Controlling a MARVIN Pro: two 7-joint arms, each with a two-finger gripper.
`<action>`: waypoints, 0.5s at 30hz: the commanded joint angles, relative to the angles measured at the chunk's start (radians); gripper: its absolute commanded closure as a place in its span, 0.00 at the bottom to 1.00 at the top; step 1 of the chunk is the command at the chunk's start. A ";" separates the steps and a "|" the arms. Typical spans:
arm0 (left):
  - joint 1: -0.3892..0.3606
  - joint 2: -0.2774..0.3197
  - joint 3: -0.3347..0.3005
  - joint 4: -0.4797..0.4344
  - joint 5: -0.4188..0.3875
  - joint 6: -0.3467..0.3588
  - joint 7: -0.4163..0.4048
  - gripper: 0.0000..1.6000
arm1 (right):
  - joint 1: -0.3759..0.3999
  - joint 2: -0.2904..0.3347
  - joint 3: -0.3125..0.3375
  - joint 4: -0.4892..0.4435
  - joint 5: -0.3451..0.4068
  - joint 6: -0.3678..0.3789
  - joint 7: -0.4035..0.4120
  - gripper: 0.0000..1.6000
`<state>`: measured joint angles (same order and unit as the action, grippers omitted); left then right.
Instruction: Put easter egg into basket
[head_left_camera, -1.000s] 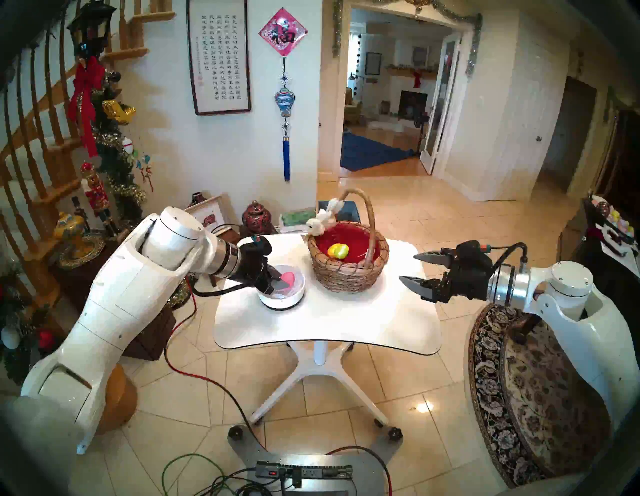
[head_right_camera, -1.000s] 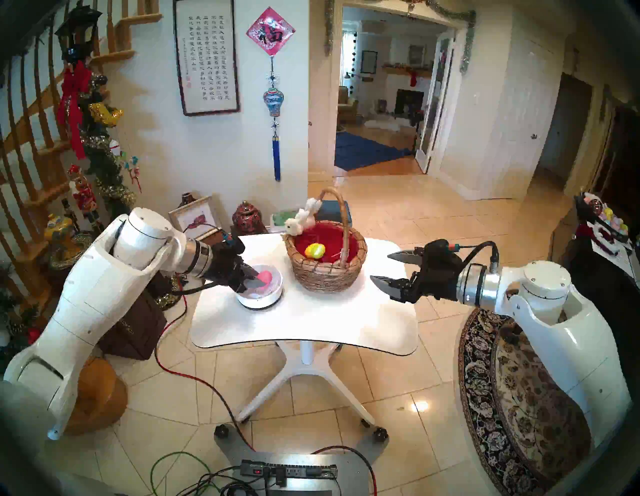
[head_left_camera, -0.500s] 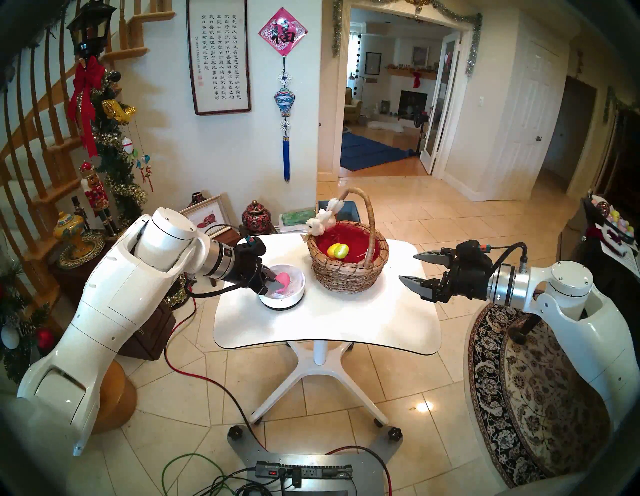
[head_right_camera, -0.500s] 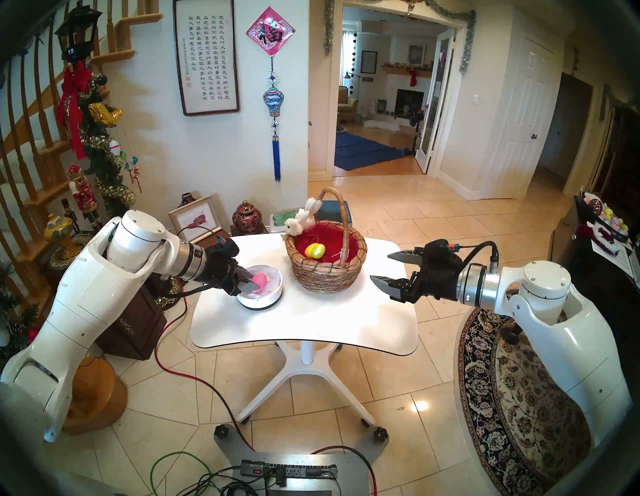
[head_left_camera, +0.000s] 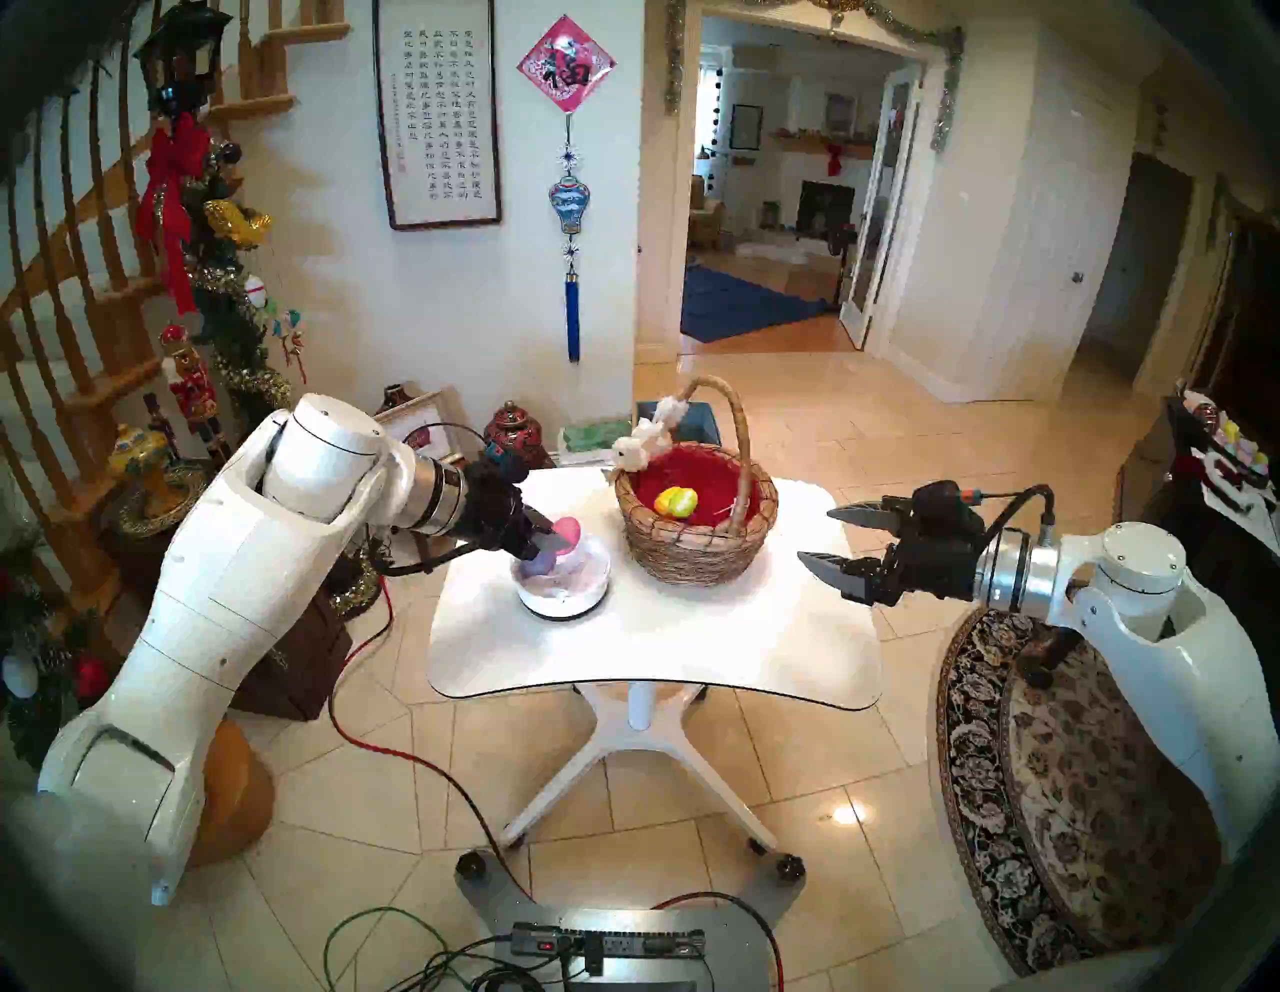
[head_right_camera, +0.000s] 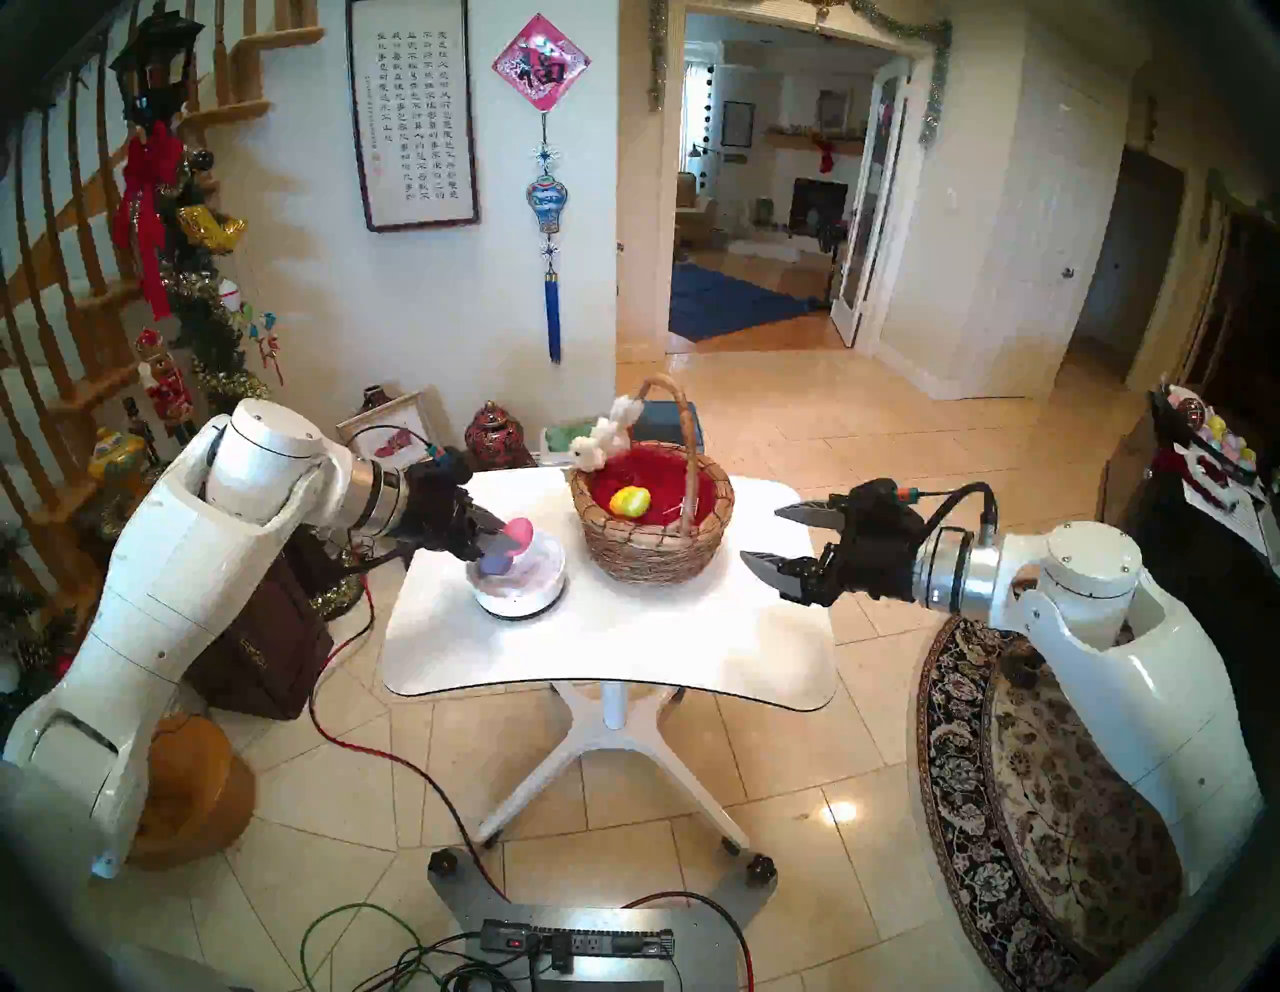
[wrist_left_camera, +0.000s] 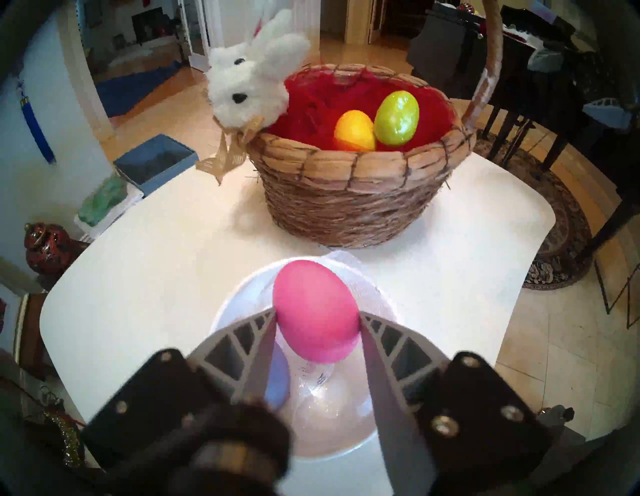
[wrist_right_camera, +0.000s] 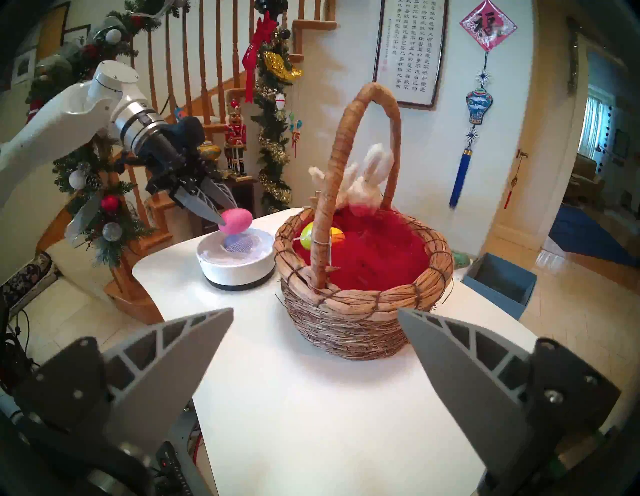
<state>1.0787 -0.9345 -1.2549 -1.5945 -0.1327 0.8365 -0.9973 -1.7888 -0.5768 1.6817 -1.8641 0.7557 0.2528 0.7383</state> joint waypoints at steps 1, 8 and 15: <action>-0.037 -0.021 -0.002 -0.022 -0.025 0.013 -0.025 0.56 | 0.000 0.003 0.005 -0.002 -0.001 -0.002 0.001 0.00; -0.076 -0.066 0.021 -0.035 -0.035 0.041 0.008 0.56 | 0.001 0.003 0.005 -0.002 -0.001 -0.002 0.001 0.00; -0.124 -0.109 0.059 -0.024 -0.040 0.061 0.038 0.56 | 0.001 0.004 0.005 -0.002 -0.001 -0.002 0.000 0.00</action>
<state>1.0276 -0.9922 -1.2125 -1.6178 -0.1631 0.8885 -0.9419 -1.7889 -0.5762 1.6811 -1.8640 0.7562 0.2525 0.7380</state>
